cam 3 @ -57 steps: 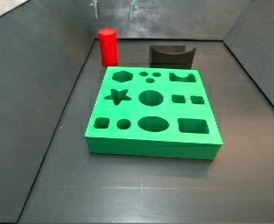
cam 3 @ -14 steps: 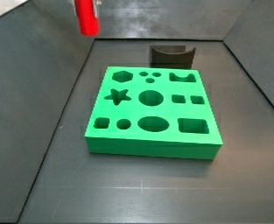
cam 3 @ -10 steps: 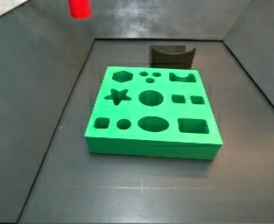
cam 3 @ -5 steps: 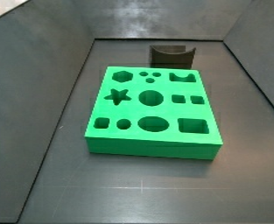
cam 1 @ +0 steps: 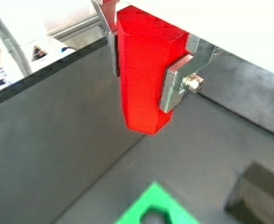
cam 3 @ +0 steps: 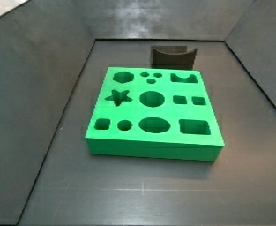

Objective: Pick up the hexagon object. Move up. Move to above the board. Insert the hexagon object.
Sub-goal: Move to above the board.

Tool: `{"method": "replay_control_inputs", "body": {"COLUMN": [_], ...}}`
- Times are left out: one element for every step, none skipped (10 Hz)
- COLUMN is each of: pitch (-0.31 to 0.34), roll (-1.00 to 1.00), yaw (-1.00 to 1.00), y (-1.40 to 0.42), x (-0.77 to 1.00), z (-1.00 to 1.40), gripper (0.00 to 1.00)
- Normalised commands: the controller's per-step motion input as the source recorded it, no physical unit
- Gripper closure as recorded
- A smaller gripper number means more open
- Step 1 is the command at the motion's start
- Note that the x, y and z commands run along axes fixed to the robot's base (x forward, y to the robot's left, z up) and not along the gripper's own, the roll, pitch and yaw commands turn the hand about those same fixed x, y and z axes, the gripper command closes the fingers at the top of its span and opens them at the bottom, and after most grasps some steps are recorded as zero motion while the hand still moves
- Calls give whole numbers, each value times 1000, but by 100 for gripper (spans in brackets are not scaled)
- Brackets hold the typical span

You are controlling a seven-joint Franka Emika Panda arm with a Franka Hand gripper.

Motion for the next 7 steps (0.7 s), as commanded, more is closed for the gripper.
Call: {"method": "replay_control_inputs", "body": {"pitch": [102,104,115,130,126,137,127], "roll": [7,12,11,21,31,84,83], "yaw": [29,17,20,13,9,9,10], "y": [-1000,-1000,-1000,-1000,-983,-510,-344], "x": [638,652,665,703,707,408,300], "z": [254,252,253,253,252,129,88], "gripper": [100,100,100,100,100,100,100]}}
